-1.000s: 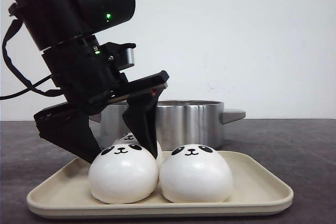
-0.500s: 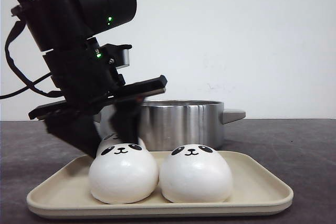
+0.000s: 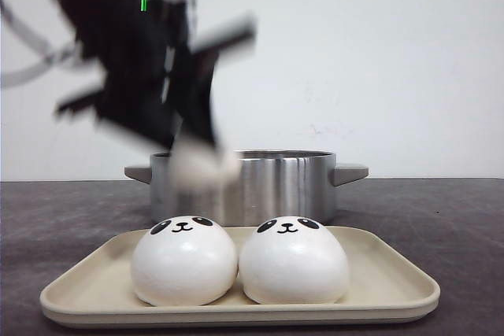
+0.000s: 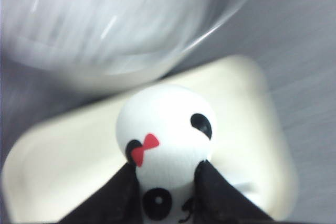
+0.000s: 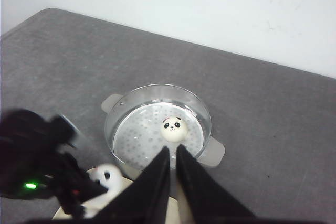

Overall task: Steam buns
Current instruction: 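Close the left gripper on the back bun and lift it, then carry the bun with the left gripper into the pot and release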

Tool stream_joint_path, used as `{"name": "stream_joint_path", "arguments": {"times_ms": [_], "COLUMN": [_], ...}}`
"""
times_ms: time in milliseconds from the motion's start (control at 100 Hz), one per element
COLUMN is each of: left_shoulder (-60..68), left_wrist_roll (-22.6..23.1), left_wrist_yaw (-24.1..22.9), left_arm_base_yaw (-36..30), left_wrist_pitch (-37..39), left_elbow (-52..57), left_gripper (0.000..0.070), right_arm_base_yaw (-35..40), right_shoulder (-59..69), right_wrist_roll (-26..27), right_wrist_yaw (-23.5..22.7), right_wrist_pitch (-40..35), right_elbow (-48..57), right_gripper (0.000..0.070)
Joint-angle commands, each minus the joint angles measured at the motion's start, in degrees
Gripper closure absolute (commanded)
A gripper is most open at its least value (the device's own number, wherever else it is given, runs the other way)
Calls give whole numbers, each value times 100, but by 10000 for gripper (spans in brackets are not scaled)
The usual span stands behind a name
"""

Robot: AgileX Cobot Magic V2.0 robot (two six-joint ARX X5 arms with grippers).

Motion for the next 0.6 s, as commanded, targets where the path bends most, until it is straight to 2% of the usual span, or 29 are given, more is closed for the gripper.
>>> {"name": "stream_joint_path", "arguments": {"times_ms": [0,110,270,490,590], "left_shoulder": [-192,-520,-505,306,855], "left_wrist_roll": [74,149,599,826,826], "left_wrist_yaw": [-39,-210,-267,-254,-101], "left_arm_base_yaw": [-59,-28,313,962,1202], "left_wrist_pitch": [22,57,11,37,37], "left_elbow": [140,363,951,1950,2323], "left_gripper": [696,696,696,696,696], "right_arm_base_yaw": [68,79,199,251,254], "right_shoulder": [44,44,46,50,50], "right_wrist_roll": [96,92,76,50,48], "right_wrist_yaw": [28,22,26,31,55], "right_wrist_pitch": [39,42,83,87,94], "right_elbow": [87,87,87,87,85], "right_gripper": [688,688,688,688,688]}}
